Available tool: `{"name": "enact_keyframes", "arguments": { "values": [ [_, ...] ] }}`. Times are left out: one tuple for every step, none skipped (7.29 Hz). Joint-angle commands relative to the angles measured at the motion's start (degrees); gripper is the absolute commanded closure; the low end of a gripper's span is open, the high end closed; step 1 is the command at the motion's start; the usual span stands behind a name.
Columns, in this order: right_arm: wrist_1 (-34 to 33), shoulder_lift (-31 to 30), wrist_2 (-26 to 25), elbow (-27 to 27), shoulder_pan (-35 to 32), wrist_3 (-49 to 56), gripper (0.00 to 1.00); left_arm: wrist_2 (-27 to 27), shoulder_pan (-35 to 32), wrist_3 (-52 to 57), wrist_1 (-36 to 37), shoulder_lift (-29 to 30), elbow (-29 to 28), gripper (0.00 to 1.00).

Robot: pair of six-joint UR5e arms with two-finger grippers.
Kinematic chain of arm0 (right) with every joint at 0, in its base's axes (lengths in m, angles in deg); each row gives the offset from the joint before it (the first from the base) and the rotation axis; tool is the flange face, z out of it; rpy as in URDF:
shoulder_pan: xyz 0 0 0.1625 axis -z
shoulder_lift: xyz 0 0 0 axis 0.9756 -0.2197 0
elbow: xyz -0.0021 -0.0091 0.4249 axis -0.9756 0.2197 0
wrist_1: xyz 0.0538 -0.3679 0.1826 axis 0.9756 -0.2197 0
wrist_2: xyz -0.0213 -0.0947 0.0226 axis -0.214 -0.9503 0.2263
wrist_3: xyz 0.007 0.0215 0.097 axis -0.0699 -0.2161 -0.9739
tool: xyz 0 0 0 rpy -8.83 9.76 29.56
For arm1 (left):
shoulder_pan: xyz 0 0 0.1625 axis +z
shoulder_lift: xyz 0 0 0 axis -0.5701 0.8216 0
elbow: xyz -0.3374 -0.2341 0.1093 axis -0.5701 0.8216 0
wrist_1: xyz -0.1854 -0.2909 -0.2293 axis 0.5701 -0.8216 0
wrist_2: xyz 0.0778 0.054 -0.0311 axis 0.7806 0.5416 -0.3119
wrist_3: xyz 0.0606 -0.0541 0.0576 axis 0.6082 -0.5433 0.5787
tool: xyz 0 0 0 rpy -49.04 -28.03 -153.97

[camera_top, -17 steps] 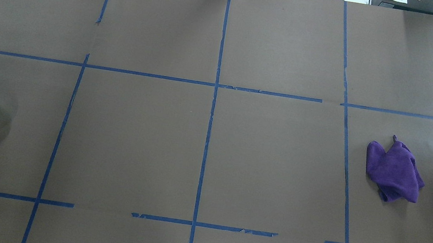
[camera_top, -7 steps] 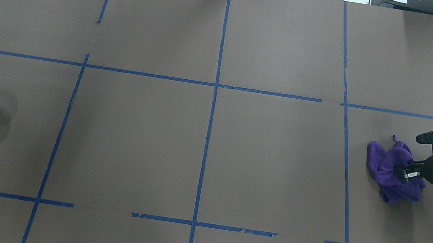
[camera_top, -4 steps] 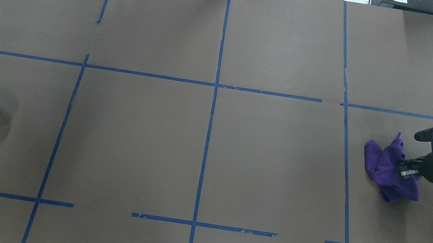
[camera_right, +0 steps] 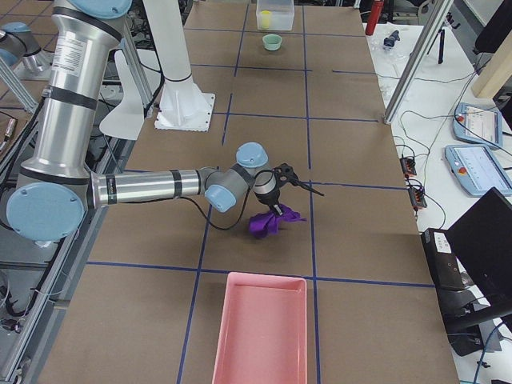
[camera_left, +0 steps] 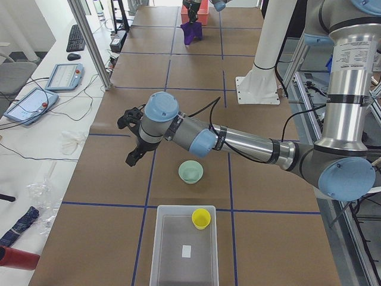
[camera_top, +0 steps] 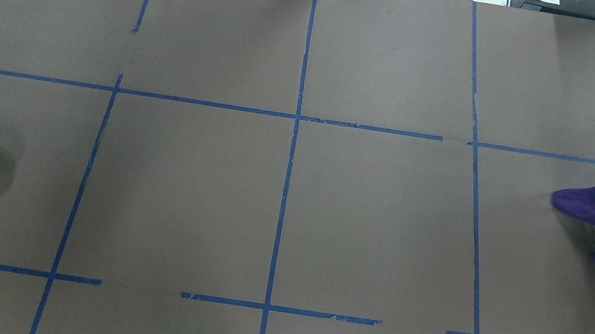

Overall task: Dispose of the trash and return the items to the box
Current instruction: 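Lift the purple cloth with the right gripper into the pink bin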

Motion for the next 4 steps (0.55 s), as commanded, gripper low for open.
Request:
{"name": "enact_keyframes", "arguments": {
  "values": [
    [-16.86,0.81,10.57,0.04,-23.2,30.79,1.0,1.65,2.81,-7.54,-0.14,1.63,1.94,0.0],
    [-24.78,2.64,10.87,0.56,-31.21,44.41,1.0,1.74,4.74,-10.26,-0.14,3.38,1.5,0.0],
    [-30.6,3.01,9.83,1.26,-36.33,53.51,1.0,3.13,6.32,-12.47,-0.4,3.84,1.93,0.0],
    [-30.14,3.28,8.25,7.45,-38.82,59.61,1.0,4.28,8.43,-15.1,-0.58,4.54,1.77,0.0]
  ]
}}
